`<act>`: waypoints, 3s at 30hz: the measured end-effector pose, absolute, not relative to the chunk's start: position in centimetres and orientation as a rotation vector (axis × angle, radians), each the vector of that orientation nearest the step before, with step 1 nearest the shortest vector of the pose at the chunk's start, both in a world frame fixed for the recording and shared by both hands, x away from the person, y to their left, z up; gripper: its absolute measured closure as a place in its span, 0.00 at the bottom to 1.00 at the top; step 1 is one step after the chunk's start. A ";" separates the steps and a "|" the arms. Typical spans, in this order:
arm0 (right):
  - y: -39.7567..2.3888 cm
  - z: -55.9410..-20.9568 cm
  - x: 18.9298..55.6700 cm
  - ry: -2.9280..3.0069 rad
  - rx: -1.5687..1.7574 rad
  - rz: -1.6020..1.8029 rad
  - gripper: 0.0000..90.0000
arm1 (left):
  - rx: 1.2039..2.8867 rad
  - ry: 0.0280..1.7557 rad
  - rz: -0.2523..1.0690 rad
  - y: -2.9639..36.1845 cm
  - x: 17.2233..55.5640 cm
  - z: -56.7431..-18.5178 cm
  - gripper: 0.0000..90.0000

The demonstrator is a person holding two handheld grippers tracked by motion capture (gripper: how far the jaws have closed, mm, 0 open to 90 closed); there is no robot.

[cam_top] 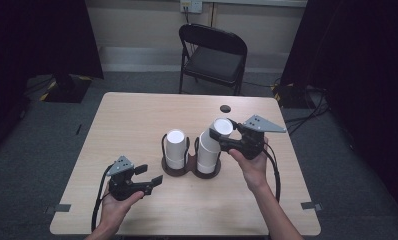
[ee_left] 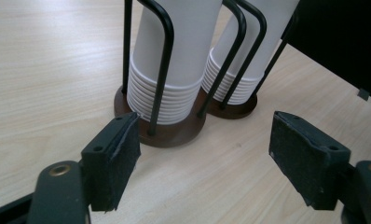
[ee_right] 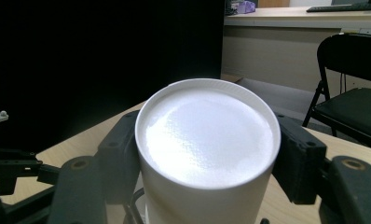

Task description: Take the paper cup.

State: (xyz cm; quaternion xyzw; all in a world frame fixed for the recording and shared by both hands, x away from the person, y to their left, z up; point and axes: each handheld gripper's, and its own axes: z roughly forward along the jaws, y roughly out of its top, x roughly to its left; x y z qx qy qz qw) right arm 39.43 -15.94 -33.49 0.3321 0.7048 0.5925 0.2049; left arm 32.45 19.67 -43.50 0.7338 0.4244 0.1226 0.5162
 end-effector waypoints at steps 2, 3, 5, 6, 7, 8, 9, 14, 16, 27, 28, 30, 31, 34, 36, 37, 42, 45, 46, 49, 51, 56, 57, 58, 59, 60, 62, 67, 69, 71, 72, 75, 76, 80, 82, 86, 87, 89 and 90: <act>-16.1 -33.4 39.3 1.961 0.931 1.653 0.37 | 1.760 1.013 0.298 19.7 32.4 -43.4 0.28; -16.1 -33.4 39.2 1.958 0.936 1.658 0.37 | 1.757 1.011 0.302 19.6 32.3 -43.3 0.27; -16.4 -33.3 39.0 1.948 0.951 1.666 0.37 | 1.754 1.007 0.301 19.6 32.3 -43.2 0.27; -16.5 -33.2 38.9 1.942 0.953 1.671 0.37 | 1.754 1.006 0.302 19.5 32.3 -43.2 0.26; -16.6 -33.1 38.7 1.939 0.956 1.672 0.37 | 1.754 1.006 0.302 19.5 32.3 -43.2 0.26; -16.8 -33.0 38.6 1.931 0.958 1.676 0.37 | 1.754 0.985 0.285 19.5 32.2 -43.1 0.31; -16.9 -33.0 38.5 1.923 0.965 1.685 0.37 | 1.751 0.981 0.280 19.4 32.2 -43.1 0.35; -17.5 -32.9 37.7 1.897 0.990 1.717 0.38 | 1.751 0.974 0.265 19.4 32.0 -43.0 0.32; -17.6 -33.2 37.4 1.905 1.011 1.735 0.38 | 1.751 0.965 0.260 19.4 32.0 -42.9 0.33; -17.6 -34.7 36.1 1.983 1.096 1.847 0.38 | 1.778 0.890 0.263 18.5 31.6 -42.5 0.39; -17.7 -34.8 36.0 1.991 1.109 1.865 0.38 | 1.770 0.891 0.269 18.5 31.5 -42.5 0.40; -17.7 -34.9 36.0 1.996 1.117 1.878 0.38 | 1.764 0.894 0.282 18.6 31.4 -42.5 0.39; -17.7 -35.1 35.9 2.007 1.134 1.900 0.38 | 1.757 0.892 0.291 18.6 31.3 -42.4 0.39; -17.7 -35.3 35.8 2.010 1.151 1.941 0.38 | 1.764 0.875 0.304 18.4 31.2 -42.3 0.43; -17.7 -35.5 35.7 1.994 1.177 1.972 0.38 | 1.766 0.865 0.303 18.2 31.2 -42.2 0.44; -17.7 -35.6 35.8 1.999 1.190 1.989 0.38 | 1.762 0.861 0.302 18.1 31.2 -42.2 0.44; -17.3 -36.1 35.9 2.023 1.217 2.047 0.38 | 1.753 0.834 0.320 17.6 31.2 -42.0 0.47; -16.9 -36.2 35.9 2.041 1.220 2.080 0.38 | 1.737 0.799 0.327 17.2 31.4 -41.9 0.47; -16.8 -36.2 35.9 2.044 1.214 2.093 0.38 | 1.727 0.798 0.329 17.1 31.5 -41.8 0.47; -16.7 -36.0 35.8 2.046 1.222 2.122 0.38 | 1.718 0.774 0.323 16.8 32.0 -41.3 0.47; -16.6 -36.0 35.8 2.045 1.225 2.147 0.38 | 1.717 0.758 0.329 16.4 32.1 -41.0 0.47; -16.2 -36.2 35.7 2.066 1.235 2.207 0.38 | 1.709 0.707 0.368 14.9 32.2 -40.1 0.46; -16.2 -36.2 35.7 2.068 1.238 2.216 0.38 | 1.711 0.697 0.395 14.6 32.1 -39.9 0.47; -16.1 -36.2 35.6 2.070 1.240 2.226 0.38 | 1.707 0.684 0.419 14.2 32.0 -39.9 0.47; -16.1 -36.2 35.5 2.072 1.236 2.233 0.38 | 1.712 0.676 0.443 13.9 31.9 -40.0 0.47; -16.1 -36.2 35.5 2.073 1.234 2.236 0.38 | 1.717 0.673 0.459 13.5 31.7 -40.3 0.48; -16.0 -36.2 35.4 2.080 1.228 2.237 0.38 | 1.726 0.659 0.453 13.0 31.6 -40.8 0.50; -15.5 -36.7 35.4 2.120 1.258 2.256 0.38 | 1.717 0.636 0.465 12.4 31.1 -41.0 0.56; -15.1 -36.8 35.4 2.143 1.257 2.262 0.38 | 1.712 0.627 0.482 12.3 30.9 -41.0 0.58; -14.9 -36.9 35.4 2.159 1.260 2.266 0.38 | 1.710 0.624 0.497 12.3 30.7 -41.0 0.60; -14.7 -36.9 35.4 2.164 1.262 2.268 0.38 | 1.710 0.619 0.496 12.2 30.6 -41.0 0.62; -14.4 -37.1 35.3 2.193 1.281 2.284 0.38 | 1.702 0.609 0.512 12.1 30.3 -40.9 0.66; -14.2 -37.2 35.2 2.203 1.285 2.293 0.38 | 1.699 0.606 0.516 12.0 30.2 -40.9 0.67; -13.7 -37.3 35.2 2.234 1.300 2.293 0.38 | 1.687 0.607 0.517 11.8 30.1 -40.9 0.69; -13.5 -37.3 35.1 2.240 1.307 2.294 0.38 | 1.680 0.608 0.518 11.8 30.1 -40.8 0.69; -13.2 -37.5 35.2 2.251 1.317 2.302 0.38 | 1.673 0.605 0.525 11.8 30.0 -40.9 0.71; -13.2 -37.5 35.2 2.264 1.320 2.302 0.38 | 1.672 0.609 0.531 11.8 30.0 -40.9 0.71; -13.2 -37.6 35.4 2.261 1.335 2.302 0.37 | 1.665 0.616 0.539 11.8 30.1 -40.9 0.71; -13.2 -37.7 35.4 2.265 1.347 2.300 0.37 | 1.657 0.620 0.544 11.8 30.1 -40.9 0.73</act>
